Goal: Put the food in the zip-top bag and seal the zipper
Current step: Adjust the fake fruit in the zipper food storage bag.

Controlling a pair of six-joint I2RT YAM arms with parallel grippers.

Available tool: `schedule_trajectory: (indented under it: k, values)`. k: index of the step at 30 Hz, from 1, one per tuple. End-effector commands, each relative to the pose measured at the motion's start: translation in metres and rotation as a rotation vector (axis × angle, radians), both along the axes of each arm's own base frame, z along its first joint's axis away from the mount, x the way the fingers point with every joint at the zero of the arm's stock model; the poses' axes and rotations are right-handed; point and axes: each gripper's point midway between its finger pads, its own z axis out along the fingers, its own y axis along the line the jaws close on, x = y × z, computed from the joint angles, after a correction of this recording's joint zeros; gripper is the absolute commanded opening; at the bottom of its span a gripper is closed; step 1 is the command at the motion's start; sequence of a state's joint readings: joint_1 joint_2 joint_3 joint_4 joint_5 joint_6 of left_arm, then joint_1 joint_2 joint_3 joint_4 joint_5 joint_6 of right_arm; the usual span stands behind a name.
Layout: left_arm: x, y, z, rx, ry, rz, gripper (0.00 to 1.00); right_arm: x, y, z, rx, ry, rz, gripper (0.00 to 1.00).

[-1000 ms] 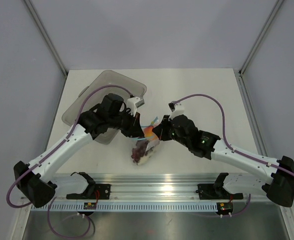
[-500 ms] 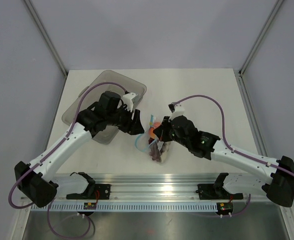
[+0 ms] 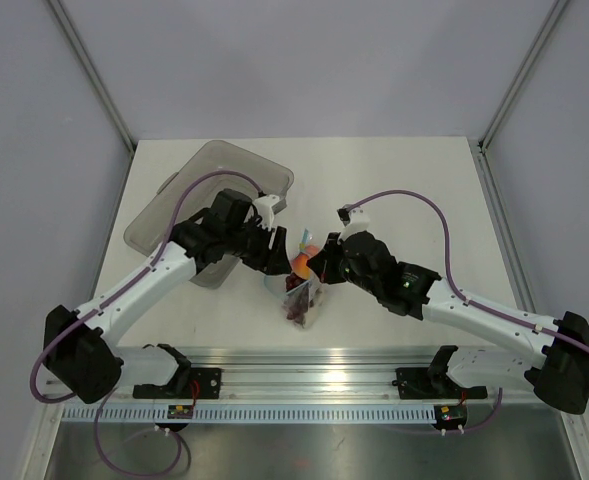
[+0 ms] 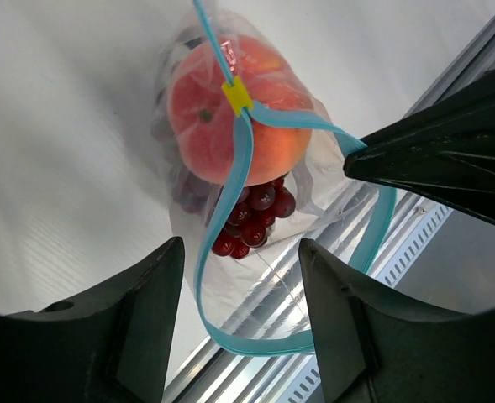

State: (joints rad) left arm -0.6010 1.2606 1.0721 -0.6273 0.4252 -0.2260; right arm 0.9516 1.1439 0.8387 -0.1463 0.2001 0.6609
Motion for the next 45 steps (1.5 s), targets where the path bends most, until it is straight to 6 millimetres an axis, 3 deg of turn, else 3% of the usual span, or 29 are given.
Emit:
schedule_trajectory:
  k: [1, 11, 13, 14, 17, 18, 19, 22, 25, 32, 33, 34, 37, 42, 45]
  values:
    - [0.017, -0.007, 0.0, -0.011, -0.059, -0.008, 0.59, 0.01, 0.006, 0.032, 0.086, -0.069, -0.022, 0.0]
    - [0.022, -0.018, -0.019, 0.004, -0.027, -0.021, 0.54, 0.01, 0.008, 0.029, 0.082, -0.066, -0.017, 0.0]
    - [0.025, -0.02, -0.023, 0.006, -0.021, -0.015, 0.49, 0.011, 0.008, 0.029, 0.081, -0.064, -0.016, 0.0]
    - [0.026, -0.021, -0.023, 0.006, -0.017, -0.011, 0.45, 0.01, 0.008, 0.027, 0.075, -0.06, -0.016, 0.0]
    - [0.027, -0.023, -0.029, 0.016, -0.002, -0.006, 0.17, 0.011, 0.006, 0.027, 0.067, -0.06, -0.022, 0.0]
    - [0.027, -0.024, -0.029, 0.013, 0.0, -0.007, 0.02, 0.01, 0.003, 0.025, 0.054, -0.055, -0.032, 0.0]
    - [0.027, -0.025, -0.027, 0.007, 0.005, -0.003, 0.0, 0.011, 0.001, 0.025, 0.05, -0.055, -0.039, 0.0]
    - [0.025, -0.028, -0.022, -0.021, 0.017, 0.013, 0.0, 0.011, -0.007, 0.023, 0.016, -0.044, -0.062, 0.02]
    - [0.023, -0.031, -0.019, -0.047, 0.037, 0.03, 0.0, 0.007, -0.009, 0.028, -0.049, -0.015, -0.039, 0.25]
    - [0.018, -0.034, -0.017, -0.058, 0.045, 0.034, 0.0, 0.002, -0.006, 0.061, -0.043, -0.046, -0.016, 0.33]
    - [0.017, -0.034, -0.016, -0.061, 0.043, 0.033, 0.0, 0.0, -0.002, 0.064, -0.041, -0.047, 0.002, 0.31]
    - [0.018, -0.033, -0.015, -0.058, 0.033, 0.031, 0.0, -0.006, 0.012, 0.062, -0.066, -0.02, 0.06, 0.0]
    - [0.017, -0.034, -0.015, -0.058, 0.035, 0.026, 0.0, -0.009, 0.021, 0.051, -0.098, 0.005, 0.078, 0.0]
    - [0.017, -0.034, -0.014, -0.061, 0.037, 0.02, 0.0, -0.015, 0.03, 0.017, -0.171, 0.075, 0.092, 0.0]
    - [0.016, -0.035, -0.013, -0.065, 0.034, 0.012, 0.0, -0.013, 0.026, -0.002, -0.231, 0.11, 0.058, 0.0]
